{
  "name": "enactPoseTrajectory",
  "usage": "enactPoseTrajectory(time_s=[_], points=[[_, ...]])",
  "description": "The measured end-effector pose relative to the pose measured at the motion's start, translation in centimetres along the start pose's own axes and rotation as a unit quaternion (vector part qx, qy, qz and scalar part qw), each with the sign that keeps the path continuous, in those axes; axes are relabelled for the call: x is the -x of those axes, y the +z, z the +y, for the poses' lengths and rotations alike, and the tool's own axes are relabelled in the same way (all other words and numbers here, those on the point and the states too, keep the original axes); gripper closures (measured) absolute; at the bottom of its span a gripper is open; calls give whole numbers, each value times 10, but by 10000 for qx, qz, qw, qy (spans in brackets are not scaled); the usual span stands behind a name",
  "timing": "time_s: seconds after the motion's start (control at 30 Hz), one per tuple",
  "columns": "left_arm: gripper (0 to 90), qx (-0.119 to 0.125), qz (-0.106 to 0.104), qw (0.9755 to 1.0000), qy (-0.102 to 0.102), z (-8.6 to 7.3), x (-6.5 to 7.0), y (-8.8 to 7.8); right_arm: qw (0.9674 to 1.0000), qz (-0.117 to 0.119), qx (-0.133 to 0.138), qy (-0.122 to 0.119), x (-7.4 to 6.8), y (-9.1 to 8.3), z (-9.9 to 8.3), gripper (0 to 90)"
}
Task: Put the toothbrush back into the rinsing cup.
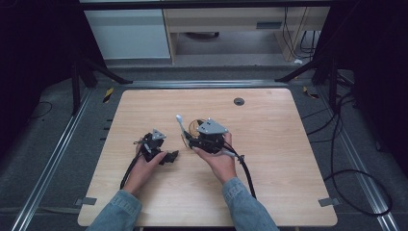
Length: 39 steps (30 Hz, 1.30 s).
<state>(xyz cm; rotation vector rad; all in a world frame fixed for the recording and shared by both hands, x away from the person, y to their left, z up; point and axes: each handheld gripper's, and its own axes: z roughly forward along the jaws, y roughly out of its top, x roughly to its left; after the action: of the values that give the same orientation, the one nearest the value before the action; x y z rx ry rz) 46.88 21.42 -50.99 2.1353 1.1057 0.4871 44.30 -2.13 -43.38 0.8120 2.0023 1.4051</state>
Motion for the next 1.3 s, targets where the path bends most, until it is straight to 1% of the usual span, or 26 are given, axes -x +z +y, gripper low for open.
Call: enactPoseTrajectory(time_s=[0.07,0.13,0.23,0.27,0.4,0.6,0.83,0.97,1.07,1.13,1.2,1.3], points=[[0,-8,-1,10000,8,0,0,0,9999,-81,-71,4,4,-3,1,307],[0,-6,-1,10000,3,0,0,0,9998,-112,-149,86,8,-6,1,264],[0,-6,0,10000,5,0,0,0,9990,-183,-353,205,14,-11,2,214],[0,-6,0,10000,8,0,0,0,9987,-188,-413,218,16,-12,2,203],[0,-6,2,10000,7,0,0,0,9972,-329,-608,275,25,-17,1,159],[0,-6,0,10000,4,0,0,0,9951,-490,-723,474,42,-25,-2,124],[0,-7,1,10000,9,0,0,0,9932,-598,-829,565,57,-37,-3,108],[0,-5,1,10000,5,0,0,0,9917,-652,-866,692,66,-44,-4,94],[0,-5,0,10000,2,0,0,0,9908,-690,-921,710,73,-48,-6,81],[0,-3,1,10000,0,0,0,0,9900,-755,-975,692,77,-52,-7,75],[0,-3,1,10000,0,0,0,0,9885,-799,-1067,712,81,-56,-10,67],[0,-3,1,10000,0,0,0,0,9865,-905,-1137,749,89,-64,-13,64]])
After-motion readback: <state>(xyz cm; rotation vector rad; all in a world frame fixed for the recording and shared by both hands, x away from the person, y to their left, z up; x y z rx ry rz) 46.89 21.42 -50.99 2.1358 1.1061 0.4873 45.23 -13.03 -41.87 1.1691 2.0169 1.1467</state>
